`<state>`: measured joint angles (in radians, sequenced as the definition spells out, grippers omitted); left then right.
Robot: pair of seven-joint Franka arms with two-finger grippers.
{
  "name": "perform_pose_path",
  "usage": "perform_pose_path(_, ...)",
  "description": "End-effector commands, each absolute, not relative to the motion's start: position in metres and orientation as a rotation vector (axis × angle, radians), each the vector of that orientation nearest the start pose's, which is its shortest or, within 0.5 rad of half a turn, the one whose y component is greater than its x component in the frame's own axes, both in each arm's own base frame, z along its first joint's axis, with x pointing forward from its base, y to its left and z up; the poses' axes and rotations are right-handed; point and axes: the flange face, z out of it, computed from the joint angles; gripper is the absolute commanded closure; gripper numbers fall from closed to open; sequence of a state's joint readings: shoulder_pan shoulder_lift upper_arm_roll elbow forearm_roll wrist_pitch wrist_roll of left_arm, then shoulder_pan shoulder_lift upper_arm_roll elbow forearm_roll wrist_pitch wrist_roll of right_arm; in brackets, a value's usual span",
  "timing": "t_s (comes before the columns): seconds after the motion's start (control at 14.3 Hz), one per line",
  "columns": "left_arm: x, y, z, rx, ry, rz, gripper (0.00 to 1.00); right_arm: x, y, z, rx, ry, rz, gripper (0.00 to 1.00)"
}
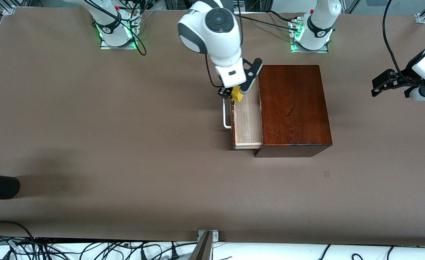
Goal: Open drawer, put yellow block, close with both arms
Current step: 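Carry the yellow cube over the open drawer and lower it inside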
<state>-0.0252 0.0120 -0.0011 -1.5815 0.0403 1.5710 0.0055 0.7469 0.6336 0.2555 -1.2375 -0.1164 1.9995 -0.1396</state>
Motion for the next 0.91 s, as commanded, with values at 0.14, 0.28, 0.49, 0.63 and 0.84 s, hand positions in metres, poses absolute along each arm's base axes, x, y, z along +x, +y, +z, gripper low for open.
perform_pose_path(0.14, 0.545, -0.019, 0.627, -3.118, 0.106, -0.022, 0.00, 0.436, 0.632, 0.394, -2.551, -1.794, -0.230, 1.00)
perform_pose_path(0.28, 0.545, -0.021, 0.629, -3.118, 0.115, -0.026, 0.00, 0.428, 0.640, 0.378, -2.546, -1.935, -0.248, 1.00)
perform_pose_path(0.49, 0.548, -0.013, 0.624, -3.123, 0.096, -0.017, 0.00, 0.428, 0.642, 0.363, -2.473, -2.059, -0.240, 1.00)
perform_pose_path(0.63, 0.550, -0.010, 0.621, -3.124, 0.084, -0.012, 0.00, 0.430, 0.644, 0.358, -2.454, -2.074, -0.251, 1.00)
perform_pose_path(0.84, 0.550, -0.004, 0.620, -3.123, 0.068, 0.003, 0.00, 0.430, 0.647, 0.348, -2.414, -2.114, -0.259, 1.00)
